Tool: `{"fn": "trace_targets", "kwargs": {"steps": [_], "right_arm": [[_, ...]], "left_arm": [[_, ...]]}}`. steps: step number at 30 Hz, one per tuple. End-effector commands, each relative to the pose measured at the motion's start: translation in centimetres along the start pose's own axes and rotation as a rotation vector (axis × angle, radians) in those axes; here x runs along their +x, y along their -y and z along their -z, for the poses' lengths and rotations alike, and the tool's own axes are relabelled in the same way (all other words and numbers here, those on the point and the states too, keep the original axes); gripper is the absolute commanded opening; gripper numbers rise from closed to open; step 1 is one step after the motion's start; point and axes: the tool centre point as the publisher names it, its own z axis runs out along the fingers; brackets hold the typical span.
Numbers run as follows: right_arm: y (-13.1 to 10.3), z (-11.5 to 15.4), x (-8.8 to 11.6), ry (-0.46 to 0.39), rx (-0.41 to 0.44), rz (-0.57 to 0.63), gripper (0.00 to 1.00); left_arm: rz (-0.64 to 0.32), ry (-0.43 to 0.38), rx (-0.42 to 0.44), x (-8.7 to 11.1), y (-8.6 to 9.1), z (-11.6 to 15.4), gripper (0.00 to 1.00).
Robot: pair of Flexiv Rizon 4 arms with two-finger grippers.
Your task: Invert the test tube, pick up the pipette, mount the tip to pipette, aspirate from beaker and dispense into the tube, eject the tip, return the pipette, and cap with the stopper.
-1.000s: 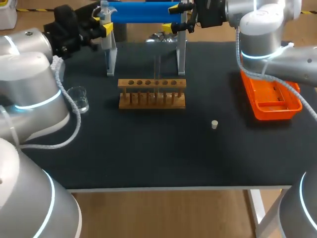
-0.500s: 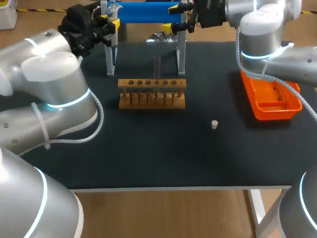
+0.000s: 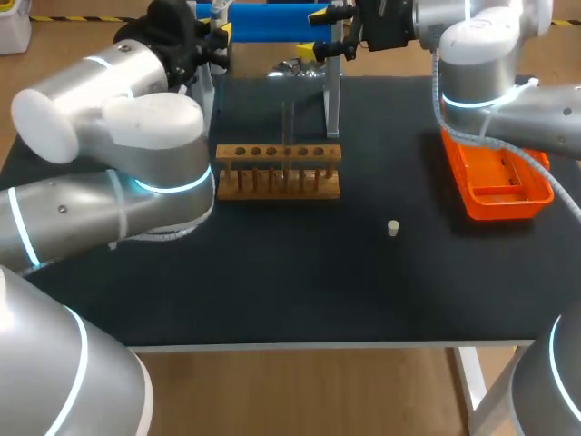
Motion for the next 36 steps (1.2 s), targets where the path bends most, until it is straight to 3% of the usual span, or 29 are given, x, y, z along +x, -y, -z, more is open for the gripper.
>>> {"fn": "trace_targets", "kwargs": {"steps": [1,36], "right_arm": [[0.0,0.1,0.0,-0.001,0.001,0.0,1.0],[0.0,0.1,0.0,-0.001,0.001,0.0,1.0]], "left_arm": [[0.01,0.133,-0.008,0.0,0.0,-1.1,0.0],[0.086,0.328,-0.052,-4.1,-2.3,-5.1,0.0]]}}
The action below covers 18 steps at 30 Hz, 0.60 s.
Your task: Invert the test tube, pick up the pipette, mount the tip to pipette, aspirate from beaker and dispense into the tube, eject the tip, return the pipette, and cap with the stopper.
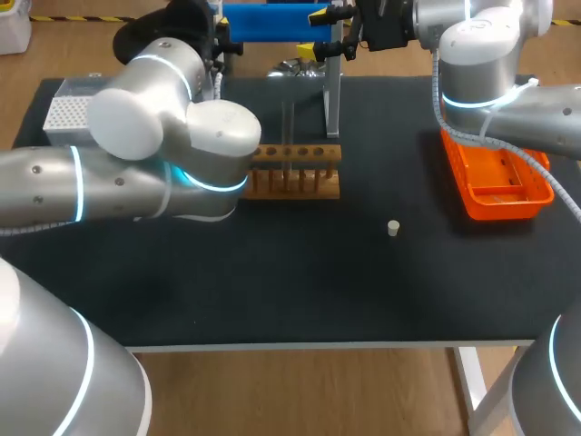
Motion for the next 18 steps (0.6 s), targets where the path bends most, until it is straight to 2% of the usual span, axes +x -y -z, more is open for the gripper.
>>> {"fn": "trace_targets", "kwargs": {"steps": [1,18], "right_arm": [[0.0,0.1,0.0,-0.001,0.001,0.0,1.0],[0.0,0.1,0.0,-0.001,0.001,0.0,1.0]], "left_arm": [[0.004,0.037,-0.005,0.3,0.1,-0.9,0.0],[0.008,0.057,-0.065,-0.5,0.1,-2.9,0.0]]}}
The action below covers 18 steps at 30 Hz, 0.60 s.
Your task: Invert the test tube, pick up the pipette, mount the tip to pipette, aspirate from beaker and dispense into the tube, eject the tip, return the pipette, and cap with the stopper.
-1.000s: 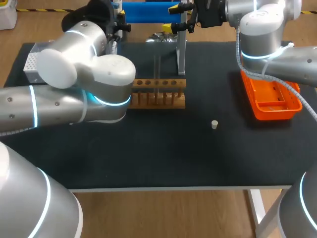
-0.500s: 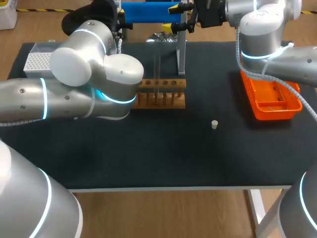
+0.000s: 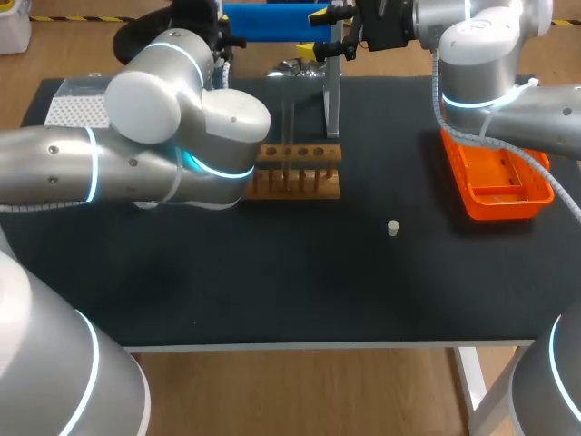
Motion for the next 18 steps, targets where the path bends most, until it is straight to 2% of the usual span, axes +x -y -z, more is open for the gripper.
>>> {"fn": "trace_targets", "kwargs": {"steps": [1,18], "right_arm": [[0.0,0.1,0.0,-0.001,0.001,0.0,1.0],[0.0,0.1,0.0,-0.001,0.001,0.0,1.0]], "left_arm": [[-0.004,0.008,-0.018,0.1,0.6,-0.3,0.0],[0.009,0.01,-0.083,0.0,-0.1,-1.5,0.0]]}}
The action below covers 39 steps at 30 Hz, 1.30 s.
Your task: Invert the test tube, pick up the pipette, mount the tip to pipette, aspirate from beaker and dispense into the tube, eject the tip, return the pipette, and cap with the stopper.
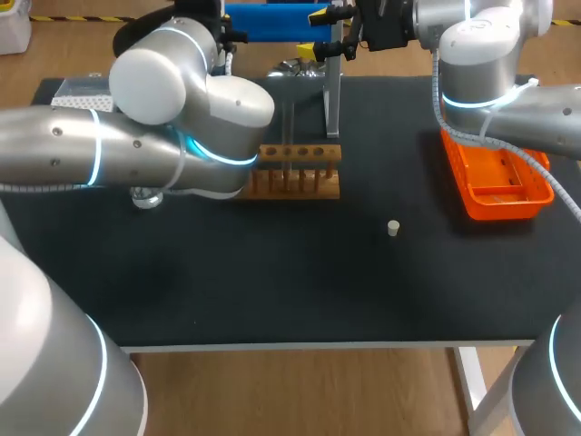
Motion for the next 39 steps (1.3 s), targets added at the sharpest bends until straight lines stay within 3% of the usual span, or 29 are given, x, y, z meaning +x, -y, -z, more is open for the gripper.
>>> {"fn": "trace_targets", "kwargs": {"steps": [1,24,39], "right_arm": [[0.0,0.1,0.0,-0.001,0.001,0.0,1.0],[0.0,0.1,0.0,-0.001,0.001,0.0,1.0],[0.0,0.1,0.0,-0.001,0.001,0.0,1.0]], "left_arm": [[0.002,0.0,-0.022,0.0,0.2,-0.4,0.0],[0.017,0.008,-0.097,-0.9,0.2,-1.7,0.0],[0.04,-0.004,-0.144,-0.8,-1.0,-2.5,0.0]]}}
